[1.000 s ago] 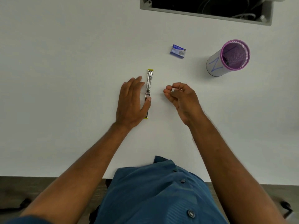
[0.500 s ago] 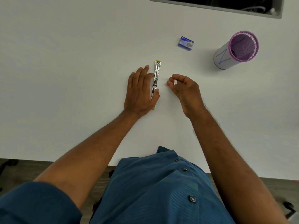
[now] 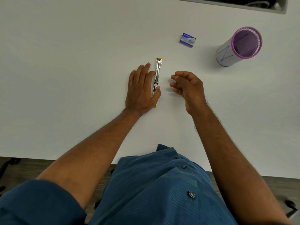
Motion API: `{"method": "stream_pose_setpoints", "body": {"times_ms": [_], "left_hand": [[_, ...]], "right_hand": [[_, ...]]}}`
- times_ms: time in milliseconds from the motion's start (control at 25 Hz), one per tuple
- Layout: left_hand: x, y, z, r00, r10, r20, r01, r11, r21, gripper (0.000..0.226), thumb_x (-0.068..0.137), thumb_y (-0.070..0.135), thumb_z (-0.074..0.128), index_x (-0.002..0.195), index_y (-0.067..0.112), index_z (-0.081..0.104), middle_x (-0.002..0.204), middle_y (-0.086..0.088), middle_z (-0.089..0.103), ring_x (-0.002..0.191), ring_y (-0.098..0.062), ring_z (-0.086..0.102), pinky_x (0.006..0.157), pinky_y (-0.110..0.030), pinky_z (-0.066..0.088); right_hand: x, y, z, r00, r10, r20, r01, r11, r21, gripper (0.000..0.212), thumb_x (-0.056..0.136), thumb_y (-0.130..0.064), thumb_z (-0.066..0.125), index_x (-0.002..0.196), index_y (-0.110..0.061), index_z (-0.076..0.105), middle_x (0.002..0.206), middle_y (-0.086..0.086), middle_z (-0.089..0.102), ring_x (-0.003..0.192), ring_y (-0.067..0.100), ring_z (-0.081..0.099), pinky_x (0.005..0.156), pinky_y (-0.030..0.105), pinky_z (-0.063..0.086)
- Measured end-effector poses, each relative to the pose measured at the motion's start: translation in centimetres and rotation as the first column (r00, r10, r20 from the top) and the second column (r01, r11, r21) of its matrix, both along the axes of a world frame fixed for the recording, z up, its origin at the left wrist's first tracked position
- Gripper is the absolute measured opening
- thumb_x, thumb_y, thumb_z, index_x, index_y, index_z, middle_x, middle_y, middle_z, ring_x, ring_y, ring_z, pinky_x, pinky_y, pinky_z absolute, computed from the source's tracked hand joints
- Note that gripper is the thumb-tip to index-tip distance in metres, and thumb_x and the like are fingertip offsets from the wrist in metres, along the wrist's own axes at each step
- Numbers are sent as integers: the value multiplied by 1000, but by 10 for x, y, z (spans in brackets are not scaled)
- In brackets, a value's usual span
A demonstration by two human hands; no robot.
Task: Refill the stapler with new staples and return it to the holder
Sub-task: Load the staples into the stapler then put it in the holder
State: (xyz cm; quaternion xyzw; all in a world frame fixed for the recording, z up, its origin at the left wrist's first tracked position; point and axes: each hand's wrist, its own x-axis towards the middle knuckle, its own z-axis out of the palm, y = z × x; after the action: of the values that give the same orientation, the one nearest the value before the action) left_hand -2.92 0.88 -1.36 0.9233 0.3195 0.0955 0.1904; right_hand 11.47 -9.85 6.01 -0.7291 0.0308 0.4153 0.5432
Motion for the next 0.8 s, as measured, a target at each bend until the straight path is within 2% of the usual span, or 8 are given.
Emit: {"method": "stream_pose_setpoints", "body": {"times_ms": [160, 320, 400, 600, 720, 800], "left_hand": [[0, 1, -2, 1000, 1, -3, -1, 1000, 6, 55, 92, 44, 52, 140, 16, 48, 161, -8, 36, 150, -29, 30, 126, -46, 17], [0, 0, -1, 1000, 4, -3, -4, 1000, 6, 54, 93, 43, 51, 139, 16, 48, 161, -8, 36, 151, -29, 30, 126, -46, 17], [0, 1, 0, 1000, 3, -2, -3, 1000, -2, 53, 93, 41, 50, 139, 16, 49, 161, -8, 36, 151, -29, 30, 127, -46, 17], [-1, 1, 4, 1000, 5, -13, -5, 1000, -16, 52, 91, 35, 49, 139, 15, 49, 161, -9, 36, 151, -30, 29, 126, -48, 17], [1, 0, 6, 999, 3, -32, -3, 1000, 8, 53, 90, 35, 50, 138, 14, 50, 161, -10, 37, 150, -30, 31, 126, -49, 19], [1, 0, 7, 999, 6, -39, -6, 1000, 14, 53, 90, 36, 51, 138, 15, 50, 161, -10, 37, 150, -30, 31, 125, -49, 20]], "right_hand": [[0, -1, -3, 999, -5, -38, 6, 1000, 29, 19, 92, -10, 72, 110, -13, 73, 101, 6, 78, 87, 18, 76, 85, 30, 61], [3, -1, -5, 993, -35, -109, 46, 993, 104, 32, 93, -2, 68, 126, -5, 66, 118, 12, 73, 103, 25, 75, 94, 32, 59], [5, 1, -5, 995, -23, -92, 33, 993, 112, 36, 94, 4, 64, 129, -3, 64, 123, 13, 70, 105, 25, 74, 95, 32, 59], [8, 8, -6, 991, 109, 79, -113, 992, 54, 36, 91, -1, 70, 126, -8, 68, 114, 9, 73, 100, 20, 74, 95, 30, 59], [8, 15, -10, 926, 258, 274, -249, 966, -66, 36, 87, -9, 75, 122, -15, 72, 105, -1, 75, 97, 12, 71, 93, 25, 57], [8, 21, -12, 882, 306, 359, -281, 952, -121, 35, 84, -13, 78, 119, -16, 71, 101, -6, 74, 92, 7, 70, 88, 23, 58]]}}
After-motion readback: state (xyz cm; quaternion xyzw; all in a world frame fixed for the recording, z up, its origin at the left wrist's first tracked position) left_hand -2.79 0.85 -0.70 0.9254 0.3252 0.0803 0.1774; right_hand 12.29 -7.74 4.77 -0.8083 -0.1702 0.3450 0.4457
